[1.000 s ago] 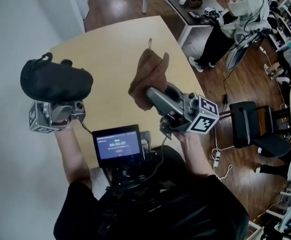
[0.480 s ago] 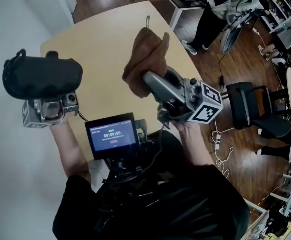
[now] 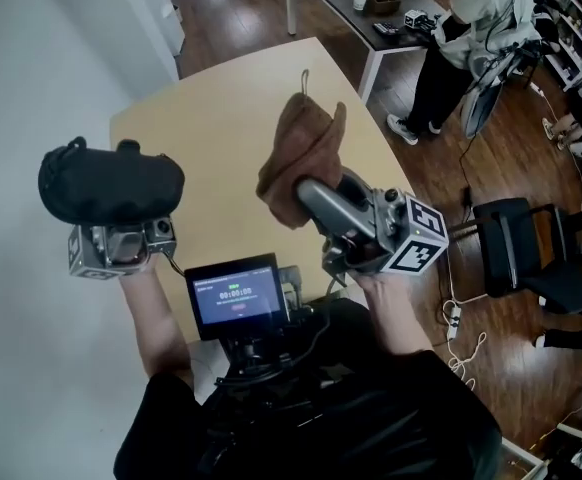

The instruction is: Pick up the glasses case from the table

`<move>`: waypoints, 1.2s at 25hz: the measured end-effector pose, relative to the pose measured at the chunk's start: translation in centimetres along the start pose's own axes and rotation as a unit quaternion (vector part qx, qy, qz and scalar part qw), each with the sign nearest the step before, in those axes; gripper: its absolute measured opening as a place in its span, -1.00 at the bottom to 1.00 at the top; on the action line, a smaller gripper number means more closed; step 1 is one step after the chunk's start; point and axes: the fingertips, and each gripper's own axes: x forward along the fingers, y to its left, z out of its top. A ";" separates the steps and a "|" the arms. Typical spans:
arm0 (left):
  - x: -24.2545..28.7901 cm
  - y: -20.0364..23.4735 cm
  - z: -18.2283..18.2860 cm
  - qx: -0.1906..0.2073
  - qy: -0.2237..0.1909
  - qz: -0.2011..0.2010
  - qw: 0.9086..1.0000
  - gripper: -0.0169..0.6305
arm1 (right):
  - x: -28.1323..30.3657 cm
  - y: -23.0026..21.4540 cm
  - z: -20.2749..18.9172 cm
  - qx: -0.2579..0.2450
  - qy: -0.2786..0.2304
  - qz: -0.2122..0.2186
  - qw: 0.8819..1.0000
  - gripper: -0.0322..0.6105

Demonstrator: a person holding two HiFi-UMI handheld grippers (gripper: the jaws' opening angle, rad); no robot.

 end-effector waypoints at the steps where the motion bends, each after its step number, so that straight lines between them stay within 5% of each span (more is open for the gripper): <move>1: 0.4 -0.2 -0.5 0.006 0.001 0.001 1.000 0.26 | -0.7 0.0 0.7 0.000 -0.004 0.006 1.000 -0.68; 11: 5.9 -1.8 -1.5 0.001 0.014 0.001 1.000 0.26 | -2.6 0.6 4.0 0.002 -0.023 0.038 0.999 -0.68; 20: 4.3 -1.8 -1.1 0.035 0.022 0.010 0.999 0.26 | -2.4 0.9 4.6 -0.005 -0.019 0.051 0.999 -0.70; 30: 7.8 -2.1 -1.4 -0.006 0.016 0.011 1.000 0.26 | -2.1 1.2 5.0 -0.008 -0.012 0.057 0.998 -0.70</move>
